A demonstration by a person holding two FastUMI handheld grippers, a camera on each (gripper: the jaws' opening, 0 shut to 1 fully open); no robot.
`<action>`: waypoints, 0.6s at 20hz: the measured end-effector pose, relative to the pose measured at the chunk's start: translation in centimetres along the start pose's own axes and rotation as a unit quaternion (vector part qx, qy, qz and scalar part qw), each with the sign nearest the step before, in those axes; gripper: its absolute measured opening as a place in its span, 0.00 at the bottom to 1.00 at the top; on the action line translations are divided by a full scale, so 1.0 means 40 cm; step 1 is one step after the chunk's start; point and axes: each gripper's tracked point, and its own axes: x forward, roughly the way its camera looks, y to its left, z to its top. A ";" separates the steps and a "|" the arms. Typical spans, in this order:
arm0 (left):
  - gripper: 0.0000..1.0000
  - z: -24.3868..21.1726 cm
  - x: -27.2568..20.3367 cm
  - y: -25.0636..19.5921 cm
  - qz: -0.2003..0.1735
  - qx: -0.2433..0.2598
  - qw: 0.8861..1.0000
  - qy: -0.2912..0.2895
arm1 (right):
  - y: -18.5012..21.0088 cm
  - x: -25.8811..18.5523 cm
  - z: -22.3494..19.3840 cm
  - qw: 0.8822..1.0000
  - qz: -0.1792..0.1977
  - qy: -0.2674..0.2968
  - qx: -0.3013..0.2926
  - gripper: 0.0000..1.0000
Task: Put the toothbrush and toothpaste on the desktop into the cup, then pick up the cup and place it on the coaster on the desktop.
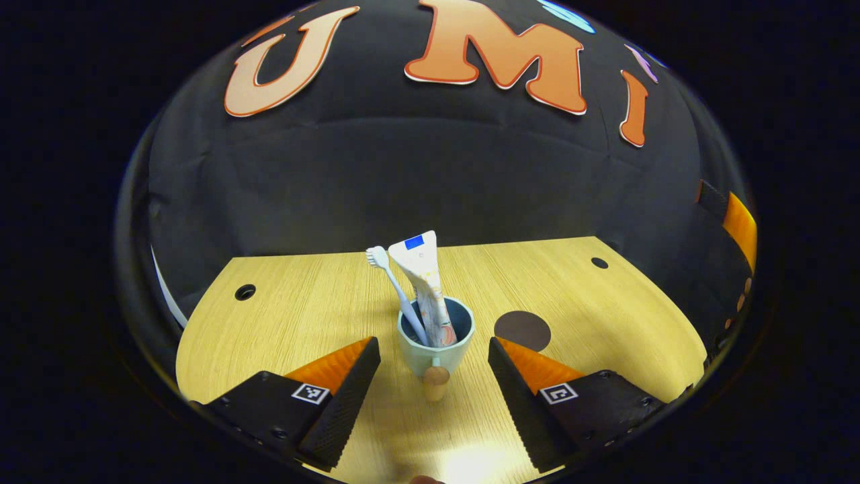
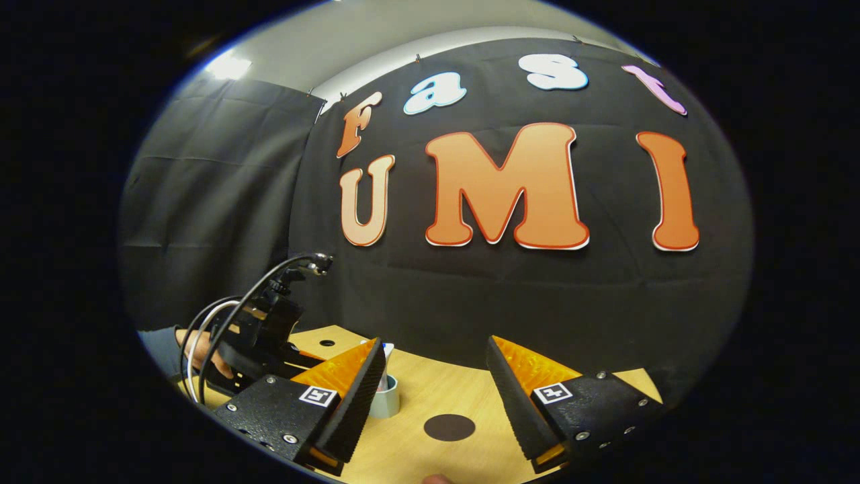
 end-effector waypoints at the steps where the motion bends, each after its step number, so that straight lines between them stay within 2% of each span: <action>1: 0.97 0.000 0.008 -0.005 -0.009 -0.006 1.000 0.018 | -0.015 -0.020 0.014 1.000 -0.005 -0.004 -0.007 0.91; 3: 0.98 -0.009 0.031 -0.025 -0.036 -0.009 0.997 0.060 | -0.047 -0.053 0.033 0.999 -0.021 -0.011 -0.025 0.91; 7: 0.98 -0.033 0.055 -0.020 -0.023 0.018 0.990 0.135 | -0.079 -0.115 0.078 0.998 -0.037 -0.029 -0.041 0.91; 8: 0.98 -0.042 0.058 -0.025 -0.021 0.020 0.987 0.155 | -0.085 -0.117 0.094 0.998 -0.039 -0.036 -0.040 0.96; 9: 0.98 -0.052 0.057 -0.025 -0.017 0.025 0.984 0.173 | -0.086 -0.122 0.102 0.998 -0.040 -0.040 -0.039 0.92; 12: 1.00 -0.070 0.081 -0.007 0.012 0.040 0.976 0.213 | -0.095 -0.142 0.119 0.997 -0.048 -0.047 -0.042 0.92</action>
